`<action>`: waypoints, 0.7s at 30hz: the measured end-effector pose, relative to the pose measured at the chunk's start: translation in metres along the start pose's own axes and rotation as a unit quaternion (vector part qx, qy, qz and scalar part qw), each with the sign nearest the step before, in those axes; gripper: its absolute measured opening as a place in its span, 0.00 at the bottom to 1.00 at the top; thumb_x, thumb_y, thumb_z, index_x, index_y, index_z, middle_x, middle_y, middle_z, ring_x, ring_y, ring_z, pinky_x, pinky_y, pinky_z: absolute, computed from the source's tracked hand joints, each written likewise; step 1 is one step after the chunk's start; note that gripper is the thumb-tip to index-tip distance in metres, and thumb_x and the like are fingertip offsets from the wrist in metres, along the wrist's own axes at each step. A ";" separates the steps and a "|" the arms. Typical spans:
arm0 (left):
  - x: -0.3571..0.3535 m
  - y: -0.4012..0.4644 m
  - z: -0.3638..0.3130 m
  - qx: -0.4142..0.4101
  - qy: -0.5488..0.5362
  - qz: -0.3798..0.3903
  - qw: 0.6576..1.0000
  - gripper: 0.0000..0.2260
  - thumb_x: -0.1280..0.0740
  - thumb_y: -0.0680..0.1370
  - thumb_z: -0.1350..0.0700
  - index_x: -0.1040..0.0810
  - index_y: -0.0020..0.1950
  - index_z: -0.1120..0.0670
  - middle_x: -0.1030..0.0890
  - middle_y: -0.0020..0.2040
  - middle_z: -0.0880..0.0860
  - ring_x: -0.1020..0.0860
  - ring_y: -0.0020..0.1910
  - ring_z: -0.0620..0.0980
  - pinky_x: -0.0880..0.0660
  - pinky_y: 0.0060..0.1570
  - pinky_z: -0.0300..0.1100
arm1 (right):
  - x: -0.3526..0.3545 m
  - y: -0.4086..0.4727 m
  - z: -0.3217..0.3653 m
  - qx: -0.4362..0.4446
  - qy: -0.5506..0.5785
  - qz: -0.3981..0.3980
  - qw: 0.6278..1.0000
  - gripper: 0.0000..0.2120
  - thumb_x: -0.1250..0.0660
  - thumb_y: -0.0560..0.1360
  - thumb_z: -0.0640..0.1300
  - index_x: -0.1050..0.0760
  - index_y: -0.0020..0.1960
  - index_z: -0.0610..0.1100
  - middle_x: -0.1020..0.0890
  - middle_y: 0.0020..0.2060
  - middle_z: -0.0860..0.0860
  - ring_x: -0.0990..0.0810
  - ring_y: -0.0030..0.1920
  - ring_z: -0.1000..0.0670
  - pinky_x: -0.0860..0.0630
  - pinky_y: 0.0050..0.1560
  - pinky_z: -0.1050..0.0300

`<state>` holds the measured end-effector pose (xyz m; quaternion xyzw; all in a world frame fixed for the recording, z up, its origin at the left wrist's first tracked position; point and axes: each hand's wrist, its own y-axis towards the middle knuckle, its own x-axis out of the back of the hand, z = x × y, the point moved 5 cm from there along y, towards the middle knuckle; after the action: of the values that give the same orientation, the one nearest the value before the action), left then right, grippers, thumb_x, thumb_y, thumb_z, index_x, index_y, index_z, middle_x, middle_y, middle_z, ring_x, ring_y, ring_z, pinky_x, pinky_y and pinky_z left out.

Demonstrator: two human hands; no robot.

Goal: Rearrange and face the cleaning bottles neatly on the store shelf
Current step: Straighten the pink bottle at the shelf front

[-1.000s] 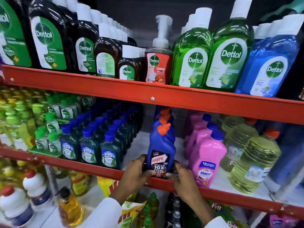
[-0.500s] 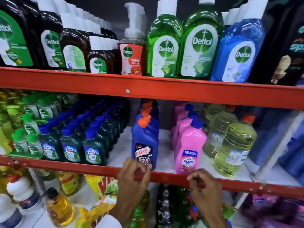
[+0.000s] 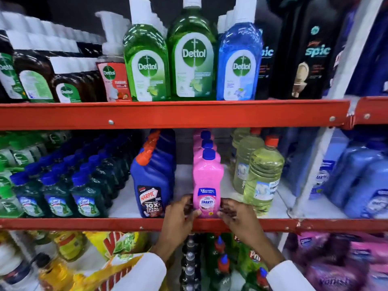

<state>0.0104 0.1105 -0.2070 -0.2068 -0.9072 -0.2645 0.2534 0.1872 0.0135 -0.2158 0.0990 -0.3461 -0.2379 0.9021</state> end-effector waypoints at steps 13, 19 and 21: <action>-0.012 0.004 0.020 0.054 -0.010 0.014 0.998 0.26 0.29 0.70 0.35 0.20 0.59 0.51 0.12 0.53 0.49 0.14 0.50 0.46 0.16 0.55 0.51 | 0.004 -0.001 0.004 -0.003 0.018 -0.004 1.000 0.14 0.30 0.74 0.42 0.19 0.59 0.46 0.13 0.51 0.53 0.16 0.51 0.60 0.19 0.57 0.53; -0.003 -0.031 -0.004 0.018 -0.051 -0.175 0.983 0.16 0.24 0.72 0.45 0.22 0.56 0.47 0.20 0.54 0.47 0.21 0.54 0.39 0.23 0.54 0.37 | 0.043 -0.033 0.002 -0.033 0.025 -0.136 0.990 0.17 0.33 0.69 0.28 0.17 0.44 0.48 0.14 0.38 0.63 0.17 0.40 0.64 0.22 0.47 0.71; -0.010 -0.047 -0.032 -0.044 -0.043 -0.244 0.968 0.08 0.25 0.73 0.52 0.23 0.47 0.48 0.23 0.47 0.48 0.23 0.50 0.38 0.28 0.51 0.29 | 0.075 -0.049 -0.008 -0.057 0.014 -0.227 0.972 0.19 0.33 0.65 0.25 0.19 0.35 0.50 0.16 0.37 0.64 0.18 0.36 0.64 0.29 0.40 0.77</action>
<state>0.0056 0.0525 -0.2071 -0.0008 -0.9279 -0.3485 0.1326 0.2235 -0.0666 -0.1950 0.1269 -0.2877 -0.4543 0.8335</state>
